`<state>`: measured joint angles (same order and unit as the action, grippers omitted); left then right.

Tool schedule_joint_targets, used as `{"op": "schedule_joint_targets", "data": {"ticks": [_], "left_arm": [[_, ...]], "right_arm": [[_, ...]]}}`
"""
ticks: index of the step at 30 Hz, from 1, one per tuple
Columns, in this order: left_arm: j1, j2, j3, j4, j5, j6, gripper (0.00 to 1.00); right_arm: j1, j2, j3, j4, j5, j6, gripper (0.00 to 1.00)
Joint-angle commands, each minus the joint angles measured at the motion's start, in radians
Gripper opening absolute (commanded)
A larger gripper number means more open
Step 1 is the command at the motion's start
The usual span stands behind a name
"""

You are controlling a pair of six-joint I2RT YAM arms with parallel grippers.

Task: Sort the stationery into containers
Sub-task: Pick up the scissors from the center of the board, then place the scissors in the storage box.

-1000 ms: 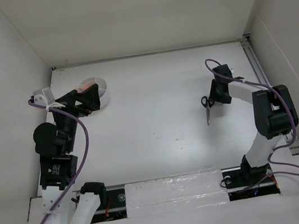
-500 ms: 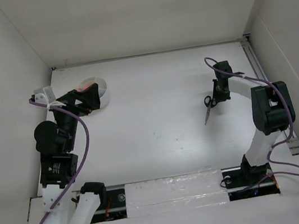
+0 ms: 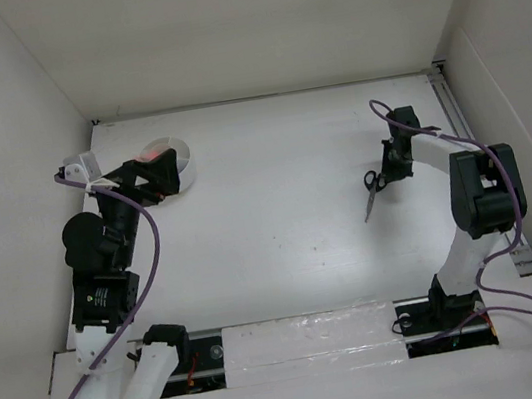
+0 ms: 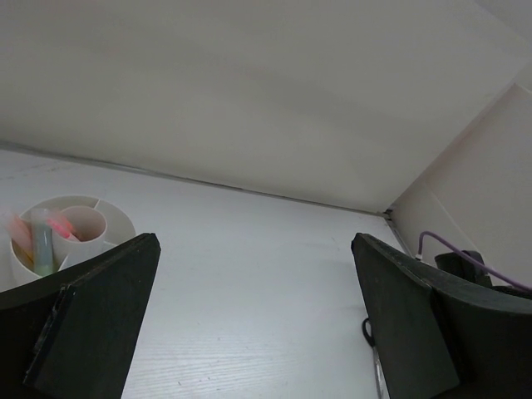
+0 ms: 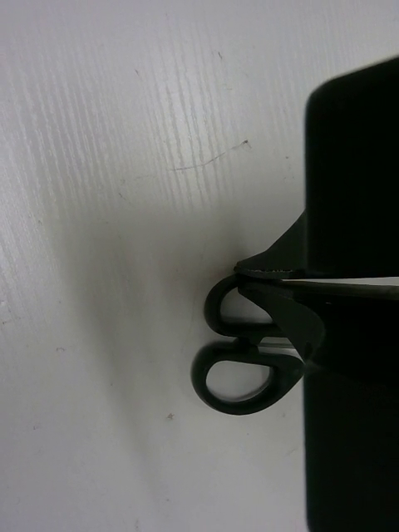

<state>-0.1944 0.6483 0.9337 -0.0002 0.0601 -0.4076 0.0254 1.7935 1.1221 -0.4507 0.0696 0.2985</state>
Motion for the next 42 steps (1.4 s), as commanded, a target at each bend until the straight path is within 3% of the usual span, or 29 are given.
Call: {"op": "schedule_joint_targets", "data": {"ticks": [1,6,9,14,18,21,32,38,42], "left_arm": [[0.001,-0.001,0.040,0.029,0.039,0.021,1.00],[0.001,0.068,0.050,0.029,0.164,0.021,1.00],[0.001,0.153,0.068,0.039,0.338,0.010,1.00],[0.001,0.283,-0.001,0.216,0.743,-0.117,1.00],[0.001,0.361,-0.061,0.382,0.944,-0.235,1.00],[-0.008,0.383,-0.081,0.483,1.020,-0.295,1.00],[-0.008,0.392,-0.102,0.543,1.044,-0.324,1.00],[-0.008,0.413,-0.078,0.419,0.995,-0.235,1.00],[-0.008,0.413,-0.078,0.419,0.995,-0.235,1.00]], "right_arm": [[-0.008,0.030,0.048,-0.026,-0.013,-0.021,0.00],[0.005,-0.037,0.010,0.046,-0.070,-0.021,0.00],[0.067,-0.129,0.008,0.058,-0.033,-0.021,0.00],[0.180,-0.334,-0.013,0.156,-0.030,-0.002,0.00],[0.284,-0.445,0.022,0.167,-0.044,0.010,0.00],[0.390,-0.493,0.054,0.185,-0.015,0.010,0.00],[0.717,-0.422,0.206,0.274,0.111,0.045,0.00],[0.775,-0.385,0.266,0.287,0.111,0.054,0.00],[0.814,-0.361,0.311,0.296,0.102,0.054,0.00]]}}
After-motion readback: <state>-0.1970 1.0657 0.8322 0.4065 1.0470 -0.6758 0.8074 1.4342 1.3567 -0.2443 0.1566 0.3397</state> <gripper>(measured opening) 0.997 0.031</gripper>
